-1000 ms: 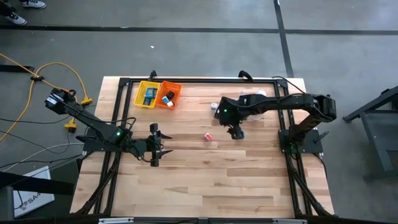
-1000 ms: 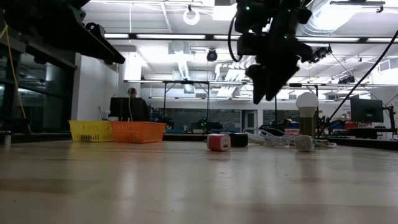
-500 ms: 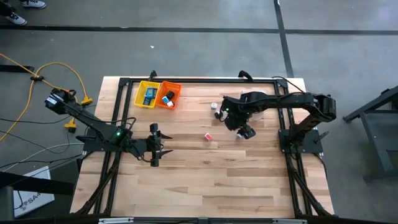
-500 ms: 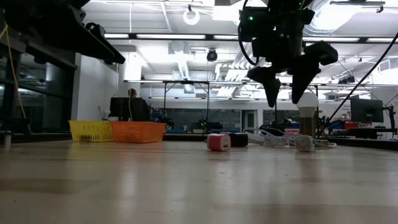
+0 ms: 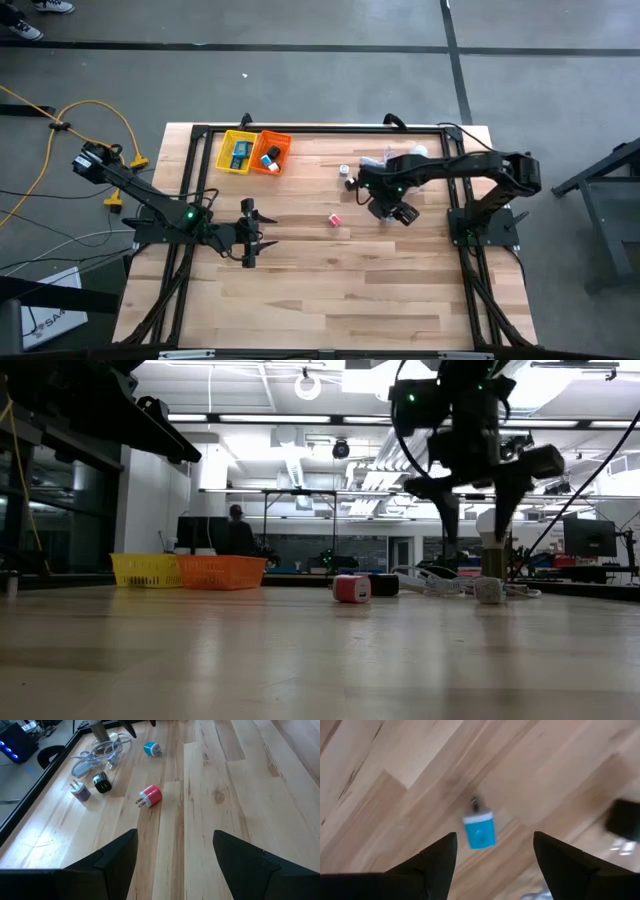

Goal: Pick & Place Office items
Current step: Put the blue adapter into the orange basket

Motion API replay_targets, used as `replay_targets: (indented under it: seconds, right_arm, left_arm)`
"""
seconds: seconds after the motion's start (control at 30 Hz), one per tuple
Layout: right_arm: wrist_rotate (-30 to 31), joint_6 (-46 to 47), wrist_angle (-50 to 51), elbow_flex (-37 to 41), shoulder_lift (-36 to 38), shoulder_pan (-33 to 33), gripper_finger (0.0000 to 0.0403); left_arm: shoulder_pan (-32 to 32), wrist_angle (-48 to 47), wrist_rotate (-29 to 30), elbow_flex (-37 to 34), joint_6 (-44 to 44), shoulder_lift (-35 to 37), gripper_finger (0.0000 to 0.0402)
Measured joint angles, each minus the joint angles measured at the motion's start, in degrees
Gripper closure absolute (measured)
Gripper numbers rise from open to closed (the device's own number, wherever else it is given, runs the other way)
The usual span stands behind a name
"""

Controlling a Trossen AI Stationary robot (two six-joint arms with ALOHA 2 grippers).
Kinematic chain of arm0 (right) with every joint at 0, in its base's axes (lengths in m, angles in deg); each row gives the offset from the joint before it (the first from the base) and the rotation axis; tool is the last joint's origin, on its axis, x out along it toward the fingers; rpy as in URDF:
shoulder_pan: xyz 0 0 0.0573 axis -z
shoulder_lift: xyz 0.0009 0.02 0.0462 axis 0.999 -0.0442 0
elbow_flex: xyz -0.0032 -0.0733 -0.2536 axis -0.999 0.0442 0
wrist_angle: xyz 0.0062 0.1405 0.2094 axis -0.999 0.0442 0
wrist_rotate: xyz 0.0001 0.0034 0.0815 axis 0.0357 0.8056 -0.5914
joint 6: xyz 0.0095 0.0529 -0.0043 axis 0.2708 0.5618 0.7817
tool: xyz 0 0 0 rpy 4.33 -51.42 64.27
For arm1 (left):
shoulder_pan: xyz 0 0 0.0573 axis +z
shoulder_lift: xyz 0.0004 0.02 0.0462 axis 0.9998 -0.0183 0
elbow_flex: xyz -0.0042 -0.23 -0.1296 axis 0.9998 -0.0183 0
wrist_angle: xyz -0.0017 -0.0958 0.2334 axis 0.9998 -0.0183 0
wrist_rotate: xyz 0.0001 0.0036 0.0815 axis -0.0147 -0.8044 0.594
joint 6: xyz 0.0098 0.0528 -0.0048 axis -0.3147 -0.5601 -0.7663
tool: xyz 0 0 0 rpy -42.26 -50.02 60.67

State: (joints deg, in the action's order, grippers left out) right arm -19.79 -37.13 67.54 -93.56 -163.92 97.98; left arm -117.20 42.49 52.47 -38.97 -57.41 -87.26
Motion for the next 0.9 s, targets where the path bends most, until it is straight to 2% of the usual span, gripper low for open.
replay_targets:
  seconds: [0.33,0.9]
  right_arm:
    - [1.62,0.30,-4.45,6.00,-0.01,-0.04,0.0160]
    - [0.62,-1.45,-11.47,11.05,-0.01,-0.04,0.0235]
  left_arm:
    - [0.02,-0.02,0.00,0.00,-0.01,0.00,0.0152]
    - [0.01,-0.01,-0.01,0.00,-0.01,0.00,0.0152]
